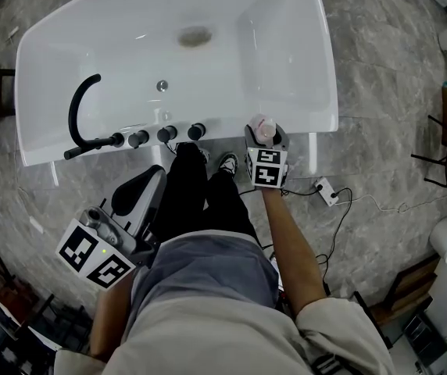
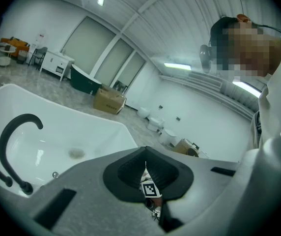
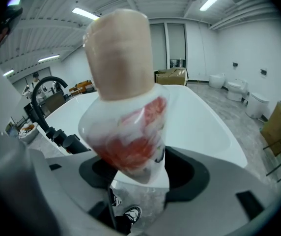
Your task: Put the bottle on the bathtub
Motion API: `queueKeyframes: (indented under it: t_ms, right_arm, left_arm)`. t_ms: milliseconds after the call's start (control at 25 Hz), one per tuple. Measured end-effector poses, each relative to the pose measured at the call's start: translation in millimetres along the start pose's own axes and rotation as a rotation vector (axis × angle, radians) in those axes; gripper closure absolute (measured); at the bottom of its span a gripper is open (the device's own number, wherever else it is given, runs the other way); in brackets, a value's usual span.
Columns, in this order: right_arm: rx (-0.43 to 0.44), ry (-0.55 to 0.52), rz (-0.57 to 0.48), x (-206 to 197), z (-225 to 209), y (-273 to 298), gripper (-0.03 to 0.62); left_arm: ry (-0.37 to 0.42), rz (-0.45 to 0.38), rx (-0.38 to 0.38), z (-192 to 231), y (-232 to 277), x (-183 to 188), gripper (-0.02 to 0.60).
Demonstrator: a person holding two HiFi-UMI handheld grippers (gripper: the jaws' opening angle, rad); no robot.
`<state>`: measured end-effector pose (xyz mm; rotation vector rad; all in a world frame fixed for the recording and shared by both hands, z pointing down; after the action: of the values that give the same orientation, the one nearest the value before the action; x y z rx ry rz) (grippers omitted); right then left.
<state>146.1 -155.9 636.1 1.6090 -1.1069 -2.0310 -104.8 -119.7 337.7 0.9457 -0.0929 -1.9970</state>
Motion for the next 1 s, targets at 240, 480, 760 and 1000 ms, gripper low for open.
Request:
queueKeyframes:
  t_ms: [240,480,760,1000]
  right_arm:
    - [0.043,0.05,0.018,-3.2,-3.3,-15.7,0.326]
    - [0.071,0.085,0.012,-2.3,-2.5,-32.6,0.331]
    - [0.123,0.105,0.016,-3.8,3.5,-60.0,0.405]
    - [0.178,0.053,0.007,-0.1,3.2,-92.5,0.435]
  left_arm:
    - [-0.008,0.012,-0.029,-6.3,3.1,-7.0,0.574]
    - [-0.006,0.024,-0.061,-8.1,4.8,-15.0,0.574]
    - [-0.01,0.035,-0.094,-10.7,0.7,-28.3,0.574]
    - [-0.008,0.055,-0.13,-16.0,4.1,-47.3,0.574]
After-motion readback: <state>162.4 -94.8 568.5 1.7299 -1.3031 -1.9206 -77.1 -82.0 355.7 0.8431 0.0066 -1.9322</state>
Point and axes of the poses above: the fingertips, and each gripper's own axes: y forward along the fingers, z to its left, x out of its top, the point moved 7 cm from there along -y, backward along the fingers, and after that the axes turned 15 degrees about -y, right-handed, at the moved point
